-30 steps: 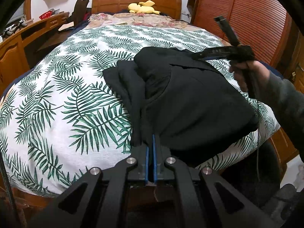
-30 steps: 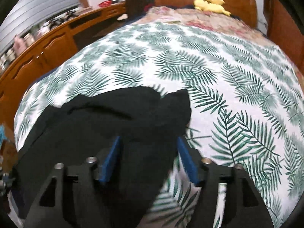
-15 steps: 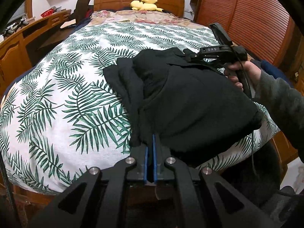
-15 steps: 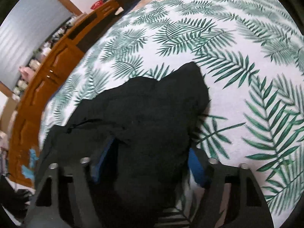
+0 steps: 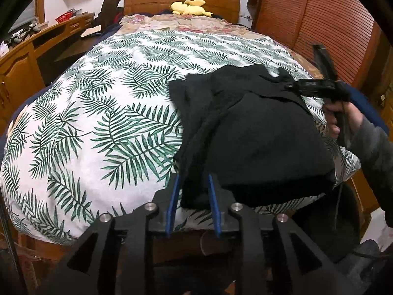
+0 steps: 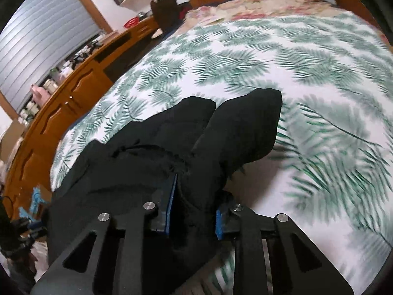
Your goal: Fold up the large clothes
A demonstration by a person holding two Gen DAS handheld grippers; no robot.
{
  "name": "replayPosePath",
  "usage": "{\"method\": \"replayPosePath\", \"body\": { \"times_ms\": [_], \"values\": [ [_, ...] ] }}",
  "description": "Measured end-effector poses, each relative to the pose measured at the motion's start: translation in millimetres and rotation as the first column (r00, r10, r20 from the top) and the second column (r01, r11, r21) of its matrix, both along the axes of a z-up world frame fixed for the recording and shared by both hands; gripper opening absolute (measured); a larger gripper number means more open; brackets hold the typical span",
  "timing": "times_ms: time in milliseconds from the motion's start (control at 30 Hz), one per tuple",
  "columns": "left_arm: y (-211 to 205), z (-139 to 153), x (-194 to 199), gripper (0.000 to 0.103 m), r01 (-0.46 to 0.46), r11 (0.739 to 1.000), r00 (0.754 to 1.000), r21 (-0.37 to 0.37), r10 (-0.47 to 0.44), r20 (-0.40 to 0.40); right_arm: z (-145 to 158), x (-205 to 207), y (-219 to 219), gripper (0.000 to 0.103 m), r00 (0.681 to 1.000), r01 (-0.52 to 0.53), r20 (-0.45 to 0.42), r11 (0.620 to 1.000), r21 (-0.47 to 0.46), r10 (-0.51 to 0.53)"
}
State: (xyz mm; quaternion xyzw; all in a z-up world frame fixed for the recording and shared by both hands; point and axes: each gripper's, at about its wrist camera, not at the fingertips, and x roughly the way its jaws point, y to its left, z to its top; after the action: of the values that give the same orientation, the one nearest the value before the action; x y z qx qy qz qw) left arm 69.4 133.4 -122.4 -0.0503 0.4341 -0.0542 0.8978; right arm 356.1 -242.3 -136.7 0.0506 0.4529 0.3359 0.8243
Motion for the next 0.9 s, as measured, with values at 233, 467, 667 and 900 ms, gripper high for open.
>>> {"method": "replayPosePath", "body": {
  "times_ms": [233,467,667,900],
  "values": [
    [-5.6,-10.5,7.6,0.023,0.010,1.000,1.000,-0.022,-0.011,-0.022,6.2,-23.8,-32.8,0.023,0.997,0.075,0.029,0.996,-0.050,-0.074],
    [-5.8,-26.6,25.9,0.024,0.000,0.999,0.999,-0.043,-0.002,-0.050,3.2,-29.1,-41.5,0.023,0.996,0.090,0.013,0.995,-0.047,-0.089],
    [-1.9,-40.4,34.5,0.025,-0.014,0.997,0.999,-0.079,0.011,-0.048,1.1,-29.7,-38.0,0.030,0.995,0.103,0.020,0.992,-0.077,-0.102],
    [-7.4,-40.7,34.1,0.025,-0.038,0.997,0.998,-0.073,0.035,-0.045,-8.5,-17.8,-36.5,0.054,0.994,0.109,-0.006,0.991,-0.080,-0.109]
  ]
}}
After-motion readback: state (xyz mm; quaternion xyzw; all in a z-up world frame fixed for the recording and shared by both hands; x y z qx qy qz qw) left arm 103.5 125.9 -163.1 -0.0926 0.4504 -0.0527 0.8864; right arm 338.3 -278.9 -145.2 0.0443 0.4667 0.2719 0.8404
